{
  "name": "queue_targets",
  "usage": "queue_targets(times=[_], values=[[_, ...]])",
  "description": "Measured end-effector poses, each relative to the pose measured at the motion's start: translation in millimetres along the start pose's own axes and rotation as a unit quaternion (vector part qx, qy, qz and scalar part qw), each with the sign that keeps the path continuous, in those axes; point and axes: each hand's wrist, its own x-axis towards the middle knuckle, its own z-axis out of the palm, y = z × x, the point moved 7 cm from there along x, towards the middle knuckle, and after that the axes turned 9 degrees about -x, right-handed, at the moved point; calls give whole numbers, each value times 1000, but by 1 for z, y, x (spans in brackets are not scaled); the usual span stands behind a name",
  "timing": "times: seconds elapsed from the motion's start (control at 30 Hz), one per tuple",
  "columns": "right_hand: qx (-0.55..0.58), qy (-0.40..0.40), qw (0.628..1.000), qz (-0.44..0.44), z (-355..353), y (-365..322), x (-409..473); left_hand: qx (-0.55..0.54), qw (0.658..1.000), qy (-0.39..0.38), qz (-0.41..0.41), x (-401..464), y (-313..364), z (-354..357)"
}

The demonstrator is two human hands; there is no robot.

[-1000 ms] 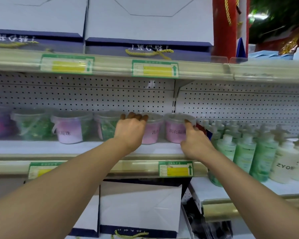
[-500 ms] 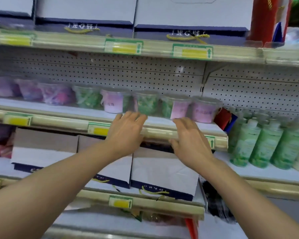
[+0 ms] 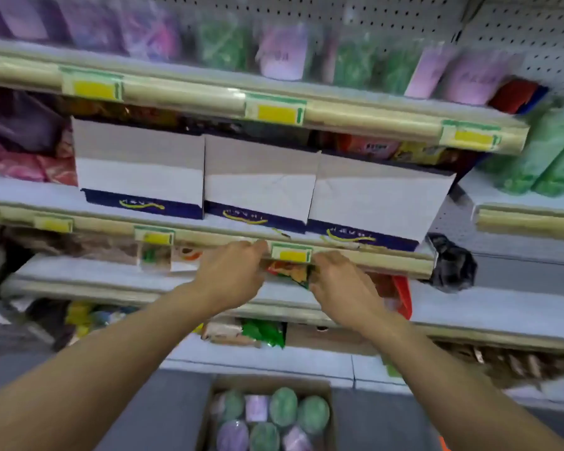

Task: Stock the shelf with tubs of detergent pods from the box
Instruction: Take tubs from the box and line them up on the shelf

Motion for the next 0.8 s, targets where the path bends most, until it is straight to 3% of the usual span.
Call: queue_targets(times=[0.2,0.43,0.7,0.8], values=[[19,-116,992,43,122,-27,-37,-50,991,-111,-60,-56,-73,114],[51,-223,972,58,262,-27,-87,-71,954,-249,-151,-133,-134,253],[94,-280,950,105,401,7,-116,-115,906,-320,-251,-188,-159,397],[91,-289,945,122,442,30,-116,-116,905,-323,-249,-184,-151,445]])
